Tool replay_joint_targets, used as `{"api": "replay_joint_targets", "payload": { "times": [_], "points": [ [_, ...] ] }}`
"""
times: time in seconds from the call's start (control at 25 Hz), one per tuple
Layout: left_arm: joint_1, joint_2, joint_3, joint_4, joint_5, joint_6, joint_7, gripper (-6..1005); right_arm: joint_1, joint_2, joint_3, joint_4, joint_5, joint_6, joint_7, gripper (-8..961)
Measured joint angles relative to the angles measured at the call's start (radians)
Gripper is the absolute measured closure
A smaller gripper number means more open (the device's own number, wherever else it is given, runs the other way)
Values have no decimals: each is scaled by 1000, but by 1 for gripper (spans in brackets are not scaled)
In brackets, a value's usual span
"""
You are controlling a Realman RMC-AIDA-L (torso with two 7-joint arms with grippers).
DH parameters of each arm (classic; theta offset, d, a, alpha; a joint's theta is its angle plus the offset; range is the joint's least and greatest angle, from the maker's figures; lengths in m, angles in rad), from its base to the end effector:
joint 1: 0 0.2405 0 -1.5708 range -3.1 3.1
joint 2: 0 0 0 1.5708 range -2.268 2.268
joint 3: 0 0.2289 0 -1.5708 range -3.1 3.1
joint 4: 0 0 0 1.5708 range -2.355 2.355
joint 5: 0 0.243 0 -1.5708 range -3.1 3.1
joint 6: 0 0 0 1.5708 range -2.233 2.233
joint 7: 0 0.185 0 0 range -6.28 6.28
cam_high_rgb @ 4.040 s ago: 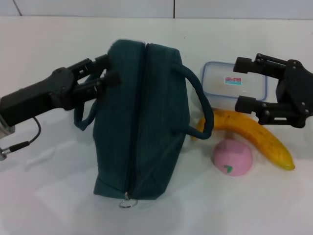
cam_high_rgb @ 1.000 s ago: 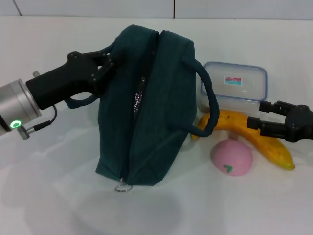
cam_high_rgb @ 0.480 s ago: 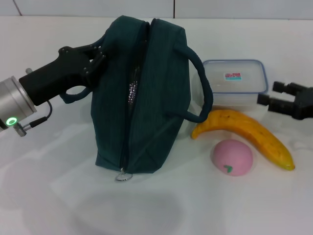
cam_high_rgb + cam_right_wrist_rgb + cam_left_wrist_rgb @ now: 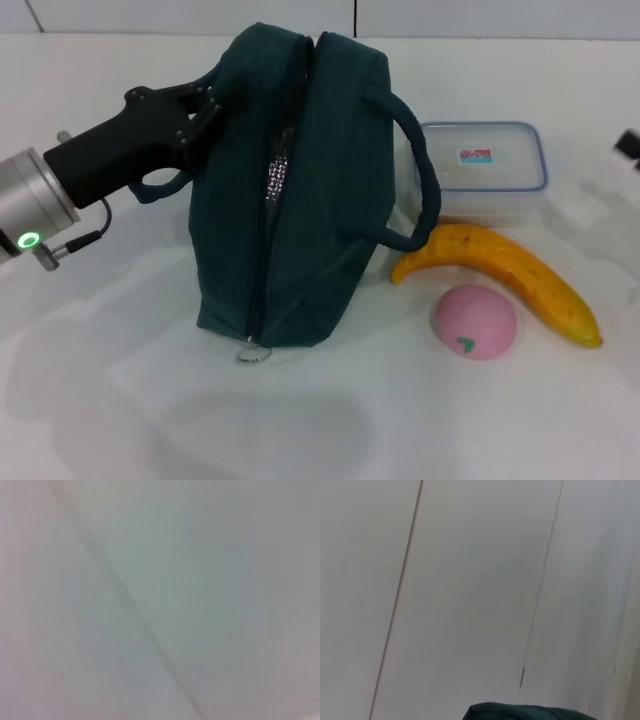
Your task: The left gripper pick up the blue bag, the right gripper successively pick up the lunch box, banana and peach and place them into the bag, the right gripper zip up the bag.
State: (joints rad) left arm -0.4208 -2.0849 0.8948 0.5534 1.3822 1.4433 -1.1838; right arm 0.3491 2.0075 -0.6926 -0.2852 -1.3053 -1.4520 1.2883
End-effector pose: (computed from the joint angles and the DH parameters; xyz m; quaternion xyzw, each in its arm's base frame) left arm -0.2322 0.3722 -0.0048 -0.8537 -0.2083 -0.4067 0.2498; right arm 0.3187 0.3433 0.0236 -0.7315 0.3898 0.4644 0.3120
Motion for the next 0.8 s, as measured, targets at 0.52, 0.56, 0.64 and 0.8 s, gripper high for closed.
{"api": "replay_joint_targets", "payload": {
  "times": [0.52, 0.56, 0.64, 0.8],
  "points": [
    [-48, -3, 5, -64, -25, 7, 77, 953, 93, 19, 121, 447, 265, 6, 38, 99],
    [-48, -3, 6, -64, -25, 10, 80, 953, 102, 21, 120, 453, 264, 27, 63, 100],
    [-48, -3, 6, -65, -25, 14, 87, 953, 123, 21, 118, 470, 262, 70, 101, 100],
    [-47, -4, 7, -67, -25, 24, 94, 953, 160, 22, 137, 502, 237, 125, 111, 101]
  ]
}}
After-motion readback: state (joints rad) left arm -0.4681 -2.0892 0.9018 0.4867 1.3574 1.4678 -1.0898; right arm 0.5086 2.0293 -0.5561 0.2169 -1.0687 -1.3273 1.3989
